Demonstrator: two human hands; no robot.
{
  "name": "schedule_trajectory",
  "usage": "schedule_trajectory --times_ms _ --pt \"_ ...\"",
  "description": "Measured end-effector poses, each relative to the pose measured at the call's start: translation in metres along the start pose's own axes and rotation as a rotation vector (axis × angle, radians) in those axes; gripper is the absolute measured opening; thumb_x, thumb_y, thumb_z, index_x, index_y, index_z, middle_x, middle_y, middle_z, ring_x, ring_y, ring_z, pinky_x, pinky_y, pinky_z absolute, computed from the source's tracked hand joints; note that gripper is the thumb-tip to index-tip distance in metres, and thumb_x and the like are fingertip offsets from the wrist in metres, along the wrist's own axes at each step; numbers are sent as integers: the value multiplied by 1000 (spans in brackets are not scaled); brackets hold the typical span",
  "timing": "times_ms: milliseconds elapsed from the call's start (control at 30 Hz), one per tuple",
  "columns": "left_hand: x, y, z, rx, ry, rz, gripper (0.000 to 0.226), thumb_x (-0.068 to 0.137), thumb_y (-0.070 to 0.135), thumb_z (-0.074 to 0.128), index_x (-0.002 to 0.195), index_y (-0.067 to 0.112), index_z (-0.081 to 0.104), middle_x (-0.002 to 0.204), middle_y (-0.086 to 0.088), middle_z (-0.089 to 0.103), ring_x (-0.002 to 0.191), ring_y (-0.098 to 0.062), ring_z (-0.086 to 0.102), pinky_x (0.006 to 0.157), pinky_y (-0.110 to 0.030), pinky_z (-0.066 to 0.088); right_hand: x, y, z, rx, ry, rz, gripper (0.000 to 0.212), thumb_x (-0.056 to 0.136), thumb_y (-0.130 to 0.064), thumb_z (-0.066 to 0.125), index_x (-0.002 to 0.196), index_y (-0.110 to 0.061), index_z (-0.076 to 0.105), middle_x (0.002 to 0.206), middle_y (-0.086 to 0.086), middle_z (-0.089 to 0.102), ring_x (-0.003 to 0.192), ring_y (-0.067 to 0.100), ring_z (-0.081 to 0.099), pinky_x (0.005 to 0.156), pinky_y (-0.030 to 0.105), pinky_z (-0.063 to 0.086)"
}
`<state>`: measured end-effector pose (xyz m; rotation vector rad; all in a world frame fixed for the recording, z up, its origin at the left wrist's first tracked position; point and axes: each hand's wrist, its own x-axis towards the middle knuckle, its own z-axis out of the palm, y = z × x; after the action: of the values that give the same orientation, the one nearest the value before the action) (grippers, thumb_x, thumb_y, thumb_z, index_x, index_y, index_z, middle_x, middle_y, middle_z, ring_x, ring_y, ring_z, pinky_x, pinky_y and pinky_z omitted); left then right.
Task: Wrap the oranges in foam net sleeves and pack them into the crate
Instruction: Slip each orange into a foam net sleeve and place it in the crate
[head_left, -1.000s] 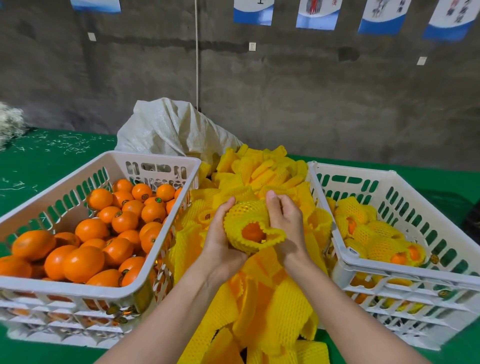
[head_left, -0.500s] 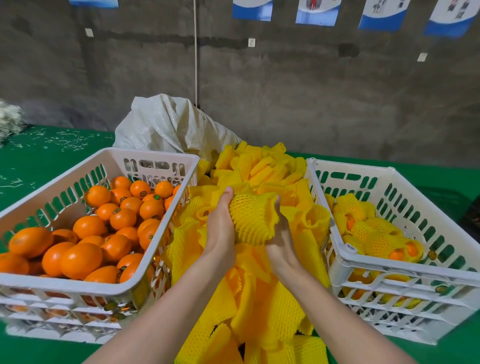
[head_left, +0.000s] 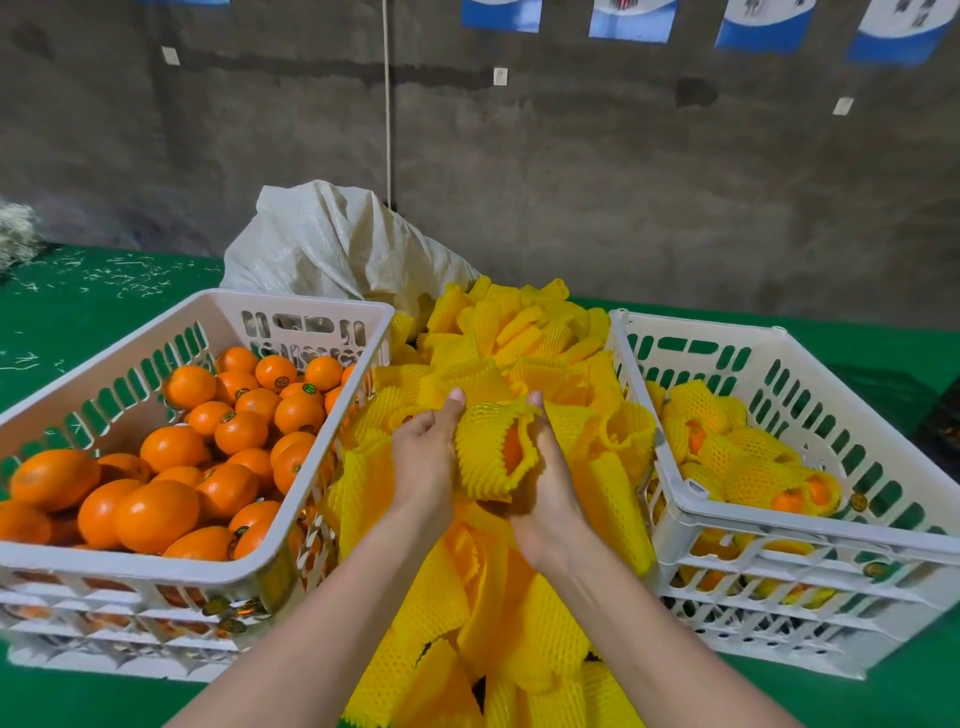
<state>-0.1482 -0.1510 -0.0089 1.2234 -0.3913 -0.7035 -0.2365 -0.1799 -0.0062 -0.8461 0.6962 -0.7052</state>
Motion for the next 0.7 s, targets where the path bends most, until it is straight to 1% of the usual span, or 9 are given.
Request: schedule_trajectory --times_ms 100,200,267,367,433,467,567,633,700 --pt "-2 -3 -2 -82 -64 -100 36 92 39 56 76 8 63 71 -11 70 72 -26 68 71 -38 55 0 0 1 114 18 -41 27 94 -42 42 117 -40 55 123 7 59 100 23 60 75 34 49" --pt "-5 -6 -4 10 -72 53 48 95 42 44 72 2 55 70 -20 59 68 -28 57 67 -38 48 -1 0 2 224 23 -28 38 95 -41 41 130 -33 51 125 11 59 92 23 62 70 33 49" --pt "-7 -8 -4 39 -101 190 48 94 44 40 64 8 48 64 -16 48 62 -25 45 60 -35 39 -1 1 2 245 26 -16 42 94 -42 41 133 -28 50 123 13 60 93 25 62 71 34 49" --pt "-4 -10 -6 100 -151 367 45 90 43 40 56 14 37 55 -6 36 55 -17 33 50 -31 30 -4 0 2 253 -16 -29 30 93 -40 41 105 -25 64 100 10 68 88 24 63 71 33 49" --pt "-3 -9 -8 196 -134 436 44 88 41 43 61 6 45 60 -10 41 59 -20 36 53 -38 31 -5 0 1 194 -39 -60 29 92 -37 44 83 -22 67 81 6 69 76 19 64 66 30 49" --pt "-1 -8 -9 263 -111 450 44 86 42 46 68 1 50 64 -13 45 63 -21 40 56 -41 34 -6 -1 1 140 -28 -101 28 91 -35 46 80 -20 67 80 6 68 75 19 63 66 30 49" --pt "3 7 -8 367 -79 305 41 83 49 54 85 8 57 81 -3 58 77 -17 54 69 -34 44 -6 -9 -1 -149 28 -391 17 90 -29 47 97 -22 61 97 -1 67 91 13 62 79 33 51" --pt "4 20 -6 278 -291 23 38 86 57 48 94 22 63 96 -2 70 91 -17 66 78 -31 53 -7 -16 -3 -382 13 -620 22 83 -32 43 102 -30 54 89 -21 65 84 -4 59 72 23 51" --pt "2 30 -3 117 -491 -239 40 88 58 44 104 28 64 103 -3 73 95 -20 70 75 -36 58 -6 -22 -5 -561 -5 -769 27 82 -32 41 107 -35 49 95 -26 60 90 -5 55 78 27 50"
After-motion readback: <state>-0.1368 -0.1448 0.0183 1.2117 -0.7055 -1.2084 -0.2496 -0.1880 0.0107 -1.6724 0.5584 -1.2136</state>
